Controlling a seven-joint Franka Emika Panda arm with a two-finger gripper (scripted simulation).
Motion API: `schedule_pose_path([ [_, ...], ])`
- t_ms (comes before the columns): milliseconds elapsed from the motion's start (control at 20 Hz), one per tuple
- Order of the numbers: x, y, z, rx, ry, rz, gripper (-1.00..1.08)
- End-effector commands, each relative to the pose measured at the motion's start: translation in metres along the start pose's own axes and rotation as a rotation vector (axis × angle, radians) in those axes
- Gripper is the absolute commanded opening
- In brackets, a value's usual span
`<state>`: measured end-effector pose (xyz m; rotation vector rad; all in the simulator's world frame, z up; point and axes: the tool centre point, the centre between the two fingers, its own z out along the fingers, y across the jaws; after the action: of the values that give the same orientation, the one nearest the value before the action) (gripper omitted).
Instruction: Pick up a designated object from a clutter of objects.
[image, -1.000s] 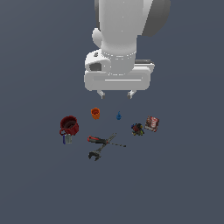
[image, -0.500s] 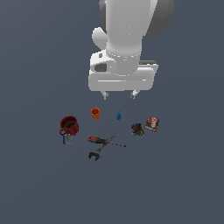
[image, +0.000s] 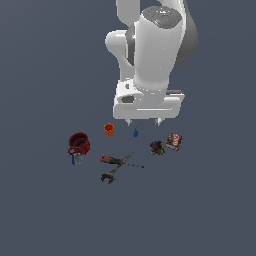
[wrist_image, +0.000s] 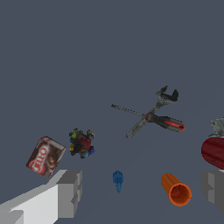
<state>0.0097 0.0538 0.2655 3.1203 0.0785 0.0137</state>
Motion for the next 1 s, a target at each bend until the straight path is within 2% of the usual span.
schedule_pose_path([
  [0,0.001,-0.012,0.022,-0.001,-0.001,-0.002,1.00],
  [500,-0.014,-0.067,0.124,0.006,-0.004,-0.011,1.00],
  [950,-0.033,-0.096,0.174,0.018,-0.007,-0.016,1.00],
])
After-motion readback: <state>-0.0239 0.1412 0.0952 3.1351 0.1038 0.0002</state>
